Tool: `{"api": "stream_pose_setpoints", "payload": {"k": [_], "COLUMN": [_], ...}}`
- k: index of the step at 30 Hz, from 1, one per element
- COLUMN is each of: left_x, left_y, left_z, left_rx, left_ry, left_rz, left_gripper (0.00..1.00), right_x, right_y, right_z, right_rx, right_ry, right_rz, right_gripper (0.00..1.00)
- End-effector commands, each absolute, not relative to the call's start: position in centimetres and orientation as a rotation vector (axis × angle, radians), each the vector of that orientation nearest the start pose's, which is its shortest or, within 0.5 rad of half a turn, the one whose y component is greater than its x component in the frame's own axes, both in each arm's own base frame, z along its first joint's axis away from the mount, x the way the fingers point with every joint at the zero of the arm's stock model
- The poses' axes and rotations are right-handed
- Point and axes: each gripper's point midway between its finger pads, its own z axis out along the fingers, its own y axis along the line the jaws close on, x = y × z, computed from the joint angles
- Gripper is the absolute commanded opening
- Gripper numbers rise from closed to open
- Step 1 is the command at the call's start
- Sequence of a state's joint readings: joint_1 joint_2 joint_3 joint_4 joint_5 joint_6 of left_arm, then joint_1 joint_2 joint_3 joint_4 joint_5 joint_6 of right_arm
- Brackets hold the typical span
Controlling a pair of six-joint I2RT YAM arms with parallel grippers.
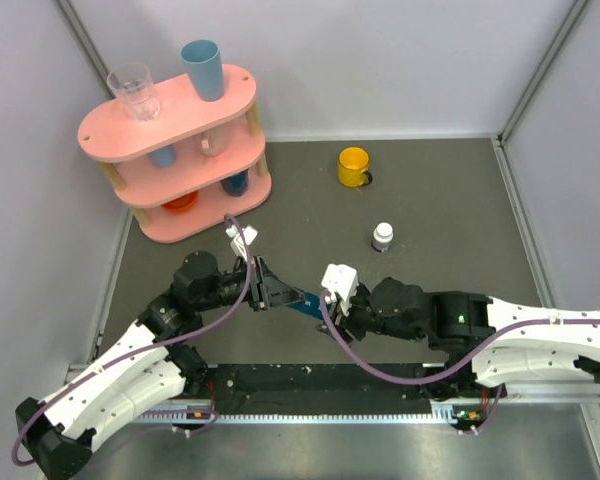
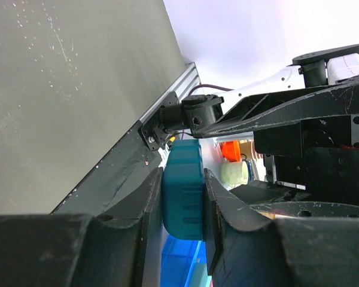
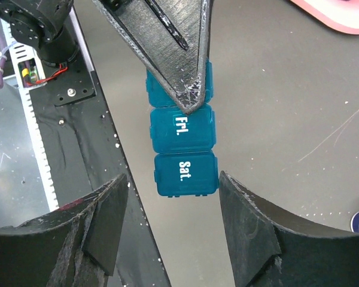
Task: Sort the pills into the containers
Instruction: Open the pill container.
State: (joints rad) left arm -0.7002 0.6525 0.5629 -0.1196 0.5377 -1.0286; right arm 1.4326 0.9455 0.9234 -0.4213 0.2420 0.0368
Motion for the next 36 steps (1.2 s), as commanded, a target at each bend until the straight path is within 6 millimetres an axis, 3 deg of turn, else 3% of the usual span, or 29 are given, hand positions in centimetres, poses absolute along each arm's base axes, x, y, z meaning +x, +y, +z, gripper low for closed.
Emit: {"api": "stream_pose_setpoints", "payload": {"k": [1, 14, 19, 29, 36], "left_x": [11.8, 11.1, 11.1, 11.0, 11.0], "left_y": [-26.1, -26.3, -26.4, -26.4, -26.5], "left_z": [27.1, 27.1, 26.7, 25.6, 25.8], "left_rx": [0.149, 0.160, 0.162, 0.165, 0.168], "left_ry": [2.011, 2.017, 2.031, 2.063, 2.059], "left_rz": [-1.693, -1.747, -1.747, -1.743, -1.743], "left_gripper": [0.00, 0.00, 0.00, 0.00, 0.00], "right_x": [8.6, 9.3, 9.4, 9.1, 8.9], "right_y": [30.8, 31.3, 31.2, 31.0, 31.1], "right_z": [24.5, 23.8, 24.4, 25.6, 25.4], "right_rx": [-1.178, -1.186, -1.173, -1.157, -1.169], "right_ry": [1.662, 1.671, 1.657, 1.625, 1.625], "right_rz": [0.672, 0.614, 0.616, 0.662, 0.673], "right_gripper": [0.61, 0.61, 0.59, 0.64, 0.49]}}
